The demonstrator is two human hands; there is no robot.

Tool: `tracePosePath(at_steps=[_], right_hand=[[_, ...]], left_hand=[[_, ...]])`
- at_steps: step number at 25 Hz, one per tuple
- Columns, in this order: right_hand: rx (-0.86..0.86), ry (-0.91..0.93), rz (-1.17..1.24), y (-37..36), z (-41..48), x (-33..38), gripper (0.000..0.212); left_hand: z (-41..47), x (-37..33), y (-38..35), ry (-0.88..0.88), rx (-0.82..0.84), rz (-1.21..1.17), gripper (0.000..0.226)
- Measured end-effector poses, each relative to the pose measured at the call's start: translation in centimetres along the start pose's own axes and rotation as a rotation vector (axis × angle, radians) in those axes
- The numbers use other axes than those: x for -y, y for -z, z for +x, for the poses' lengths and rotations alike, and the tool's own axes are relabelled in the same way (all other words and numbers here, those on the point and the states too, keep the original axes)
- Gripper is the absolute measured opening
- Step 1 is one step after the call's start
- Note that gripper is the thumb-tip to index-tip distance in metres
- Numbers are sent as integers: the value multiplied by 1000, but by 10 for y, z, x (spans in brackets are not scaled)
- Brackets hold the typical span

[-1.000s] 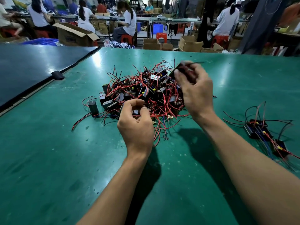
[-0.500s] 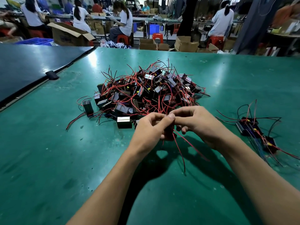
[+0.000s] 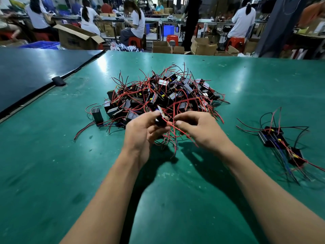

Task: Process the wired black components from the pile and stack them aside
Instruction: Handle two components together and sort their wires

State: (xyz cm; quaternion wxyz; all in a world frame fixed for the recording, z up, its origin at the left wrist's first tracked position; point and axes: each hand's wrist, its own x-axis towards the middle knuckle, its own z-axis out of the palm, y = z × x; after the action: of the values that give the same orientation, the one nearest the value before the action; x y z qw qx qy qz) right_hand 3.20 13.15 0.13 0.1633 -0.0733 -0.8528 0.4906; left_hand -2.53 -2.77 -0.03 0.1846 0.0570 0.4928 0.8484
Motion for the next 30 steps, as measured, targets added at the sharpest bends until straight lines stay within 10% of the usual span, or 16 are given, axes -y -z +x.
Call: tracePosePath(at_steps=[8,20,30], right_hand=[[196,230,-769,-62,18,4,41],[150,438,-981,-54,11,4,37],[-295,-192,792,11,1,6,11]], left_hand=[[7,-5,15,-117,-99,-28,7],[2,-12,6,-141,-87,-91,11],[3,-3,5,-32,-93,93,15]])
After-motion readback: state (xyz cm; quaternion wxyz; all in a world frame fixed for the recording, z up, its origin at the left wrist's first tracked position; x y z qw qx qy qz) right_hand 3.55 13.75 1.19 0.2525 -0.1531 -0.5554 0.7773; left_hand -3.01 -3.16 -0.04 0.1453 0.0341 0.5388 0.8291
